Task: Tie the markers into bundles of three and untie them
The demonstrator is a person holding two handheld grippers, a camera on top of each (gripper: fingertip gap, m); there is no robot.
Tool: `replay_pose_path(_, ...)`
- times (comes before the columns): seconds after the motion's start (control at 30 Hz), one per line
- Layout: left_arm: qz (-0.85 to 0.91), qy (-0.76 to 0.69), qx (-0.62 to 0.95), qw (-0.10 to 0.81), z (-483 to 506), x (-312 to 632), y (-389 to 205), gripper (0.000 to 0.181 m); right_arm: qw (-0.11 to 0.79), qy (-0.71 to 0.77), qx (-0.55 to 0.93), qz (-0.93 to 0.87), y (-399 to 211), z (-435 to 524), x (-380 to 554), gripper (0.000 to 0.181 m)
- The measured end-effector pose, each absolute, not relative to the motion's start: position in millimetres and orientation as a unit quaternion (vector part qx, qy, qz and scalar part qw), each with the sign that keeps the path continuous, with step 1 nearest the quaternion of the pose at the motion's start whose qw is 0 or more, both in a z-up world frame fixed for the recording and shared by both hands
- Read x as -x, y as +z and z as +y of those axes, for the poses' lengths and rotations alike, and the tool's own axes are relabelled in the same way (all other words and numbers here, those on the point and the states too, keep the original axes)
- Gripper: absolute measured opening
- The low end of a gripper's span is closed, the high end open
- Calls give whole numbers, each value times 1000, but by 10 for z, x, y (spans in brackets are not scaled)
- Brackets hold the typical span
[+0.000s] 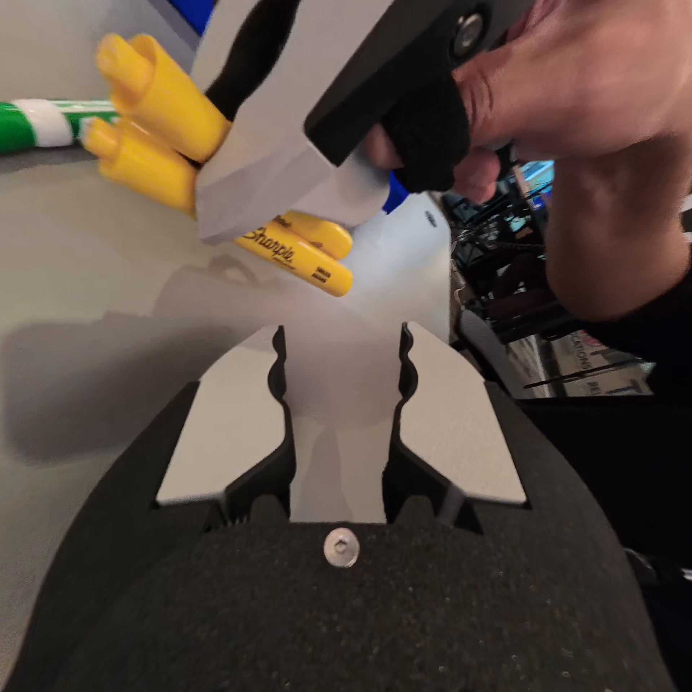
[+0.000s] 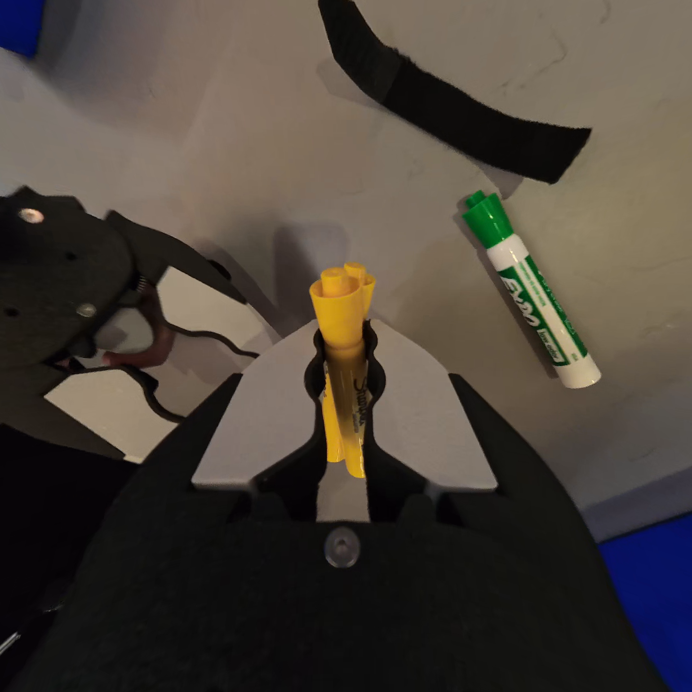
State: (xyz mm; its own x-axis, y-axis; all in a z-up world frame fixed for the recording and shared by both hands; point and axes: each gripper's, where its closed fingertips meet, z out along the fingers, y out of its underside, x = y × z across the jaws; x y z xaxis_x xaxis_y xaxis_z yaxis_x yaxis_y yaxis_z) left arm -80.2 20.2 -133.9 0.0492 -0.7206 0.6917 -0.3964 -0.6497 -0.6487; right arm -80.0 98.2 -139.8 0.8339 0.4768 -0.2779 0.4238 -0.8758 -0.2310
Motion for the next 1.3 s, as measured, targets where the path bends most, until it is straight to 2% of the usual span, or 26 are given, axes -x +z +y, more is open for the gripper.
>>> replay_pose_path(0.17,380,-625,667,144,163,746,-1204,61,93,209,946,-228,-1273,1002,904,18)
replay_pose_path(0.43,365,-604,686,177,344,614,-1285,71,97,275,931,-220,-1178,1075,1065,18)
replay_pose_path(0.57,344,-592,701,200,447,524,-1289,71,101,288,925,-226,-1129,1129,1124,18)
replay_pose_path(0.8,330,-621,687,183,482,470,-1226,66,102,329,911,-228,-1062,1168,1222,18)
replay_pose_path(0.9,334,-569,723,205,598,534,-1333,67,104,323,914,-224,-1096,1200,1173,17)
replay_pose_path(0.97,342,-482,773,230,731,633,-1497,65,113,328,914,-211,-1089,1241,1154,18)
replay_pose_path(1.07,341,-396,809,269,855,725,-1578,72,130,334,916,-183,-1079,1328,1124,18)
replay_pose_path(1.3,335,-354,836,252,831,659,-1645,74,159,397,901,-76,-1086,1432,1101,17)
